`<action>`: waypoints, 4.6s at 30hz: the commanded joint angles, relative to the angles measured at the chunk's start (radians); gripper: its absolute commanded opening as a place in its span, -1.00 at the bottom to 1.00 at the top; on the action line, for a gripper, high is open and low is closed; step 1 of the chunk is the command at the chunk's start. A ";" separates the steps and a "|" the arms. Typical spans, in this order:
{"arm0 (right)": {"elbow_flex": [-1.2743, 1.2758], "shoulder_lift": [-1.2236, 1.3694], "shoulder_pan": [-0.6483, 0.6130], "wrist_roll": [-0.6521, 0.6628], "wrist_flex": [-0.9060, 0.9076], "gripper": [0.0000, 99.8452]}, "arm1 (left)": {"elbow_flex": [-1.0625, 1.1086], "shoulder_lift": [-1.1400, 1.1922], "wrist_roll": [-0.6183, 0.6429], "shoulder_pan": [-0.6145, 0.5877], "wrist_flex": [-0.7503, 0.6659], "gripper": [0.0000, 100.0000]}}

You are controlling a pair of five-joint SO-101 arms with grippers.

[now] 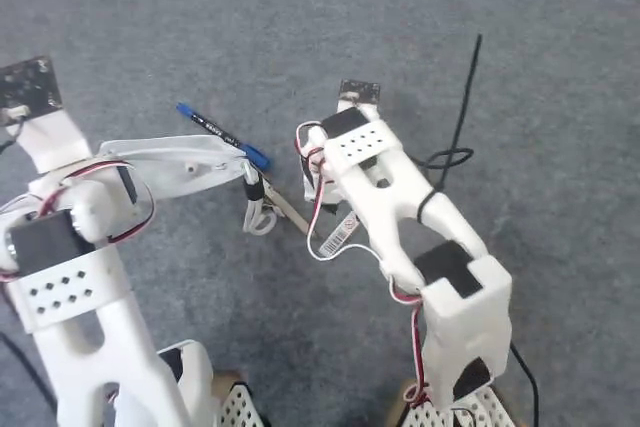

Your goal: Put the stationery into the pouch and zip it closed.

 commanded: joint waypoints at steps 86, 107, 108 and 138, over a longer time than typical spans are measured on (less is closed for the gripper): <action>-0.311 -0.205 -0.113 0.253 0.392 -0.99 | -0.010 -0.009 0.006 -0.009 -0.028 -0.98; 0.322 -0.811 -0.122 0.255 -0.111 -0.99 | -0.010 -0.009 0.006 -0.009 -0.026 -0.98; 0.342 -0.837 -0.122 0.255 -0.125 -0.99 | -0.010 -0.009 0.006 -0.009 -0.026 -0.98; 0.721 -1.181 -0.133 0.272 -0.518 -0.99 | -0.010 -0.009 0.006 -0.009 -0.026 -0.98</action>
